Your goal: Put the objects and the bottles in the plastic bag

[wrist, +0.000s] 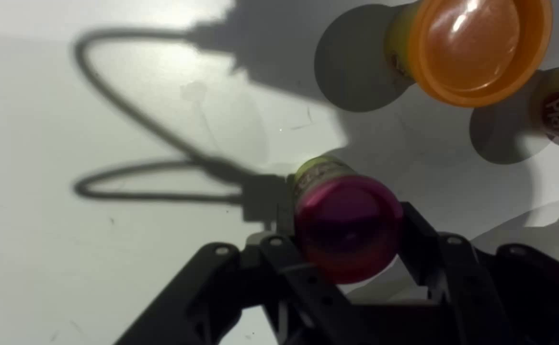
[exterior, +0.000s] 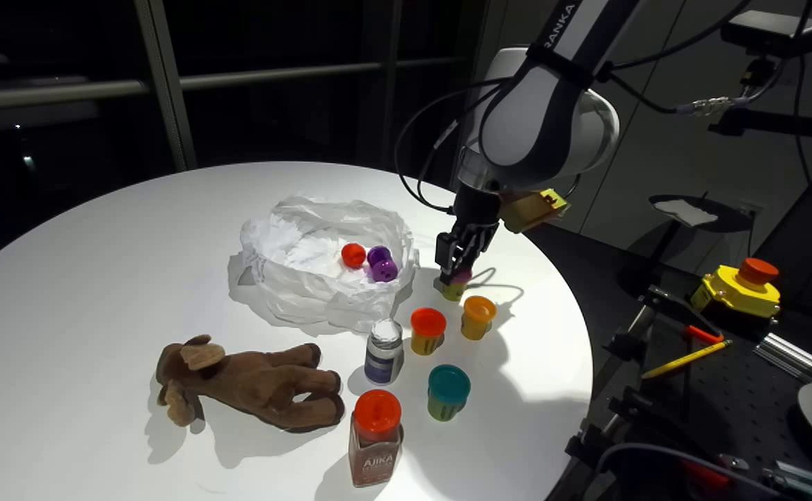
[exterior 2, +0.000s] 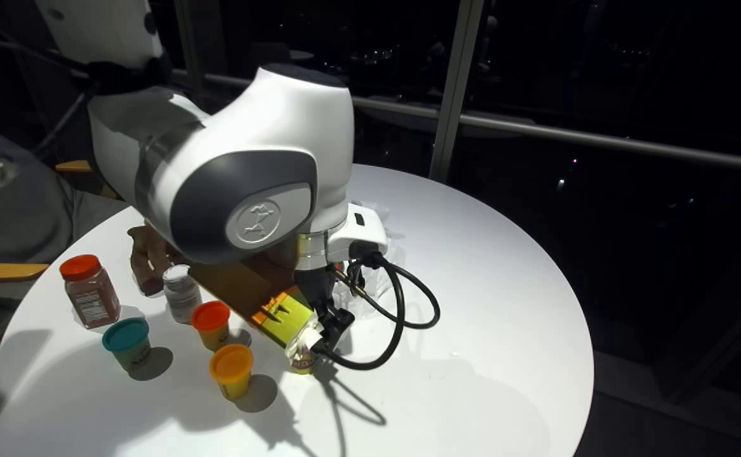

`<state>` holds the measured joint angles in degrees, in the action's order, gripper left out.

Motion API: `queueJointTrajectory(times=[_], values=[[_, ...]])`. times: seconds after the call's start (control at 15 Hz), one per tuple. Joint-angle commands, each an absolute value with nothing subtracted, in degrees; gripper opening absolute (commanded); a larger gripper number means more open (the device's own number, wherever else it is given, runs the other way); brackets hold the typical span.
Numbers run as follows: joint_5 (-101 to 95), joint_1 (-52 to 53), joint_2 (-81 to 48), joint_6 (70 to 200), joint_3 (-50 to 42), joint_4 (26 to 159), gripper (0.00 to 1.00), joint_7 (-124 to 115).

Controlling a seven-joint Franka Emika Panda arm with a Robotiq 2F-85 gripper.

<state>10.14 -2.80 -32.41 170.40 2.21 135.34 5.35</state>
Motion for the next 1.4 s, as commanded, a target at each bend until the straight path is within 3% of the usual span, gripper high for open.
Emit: queueJointTrajectory(times=[0.0, 0.53, 1.33], values=[[8.6, -2.5, -28.8, 170.4, 1.3, 136.9, 0.28, 1.8], [5.9, 3.3, -14.5, 156.2, 1.8, 134.3, 0.28, -3.6], [4.8, 8.0, -31.1, 154.1, 4.3, 118.3, 0.28, -5.8]])
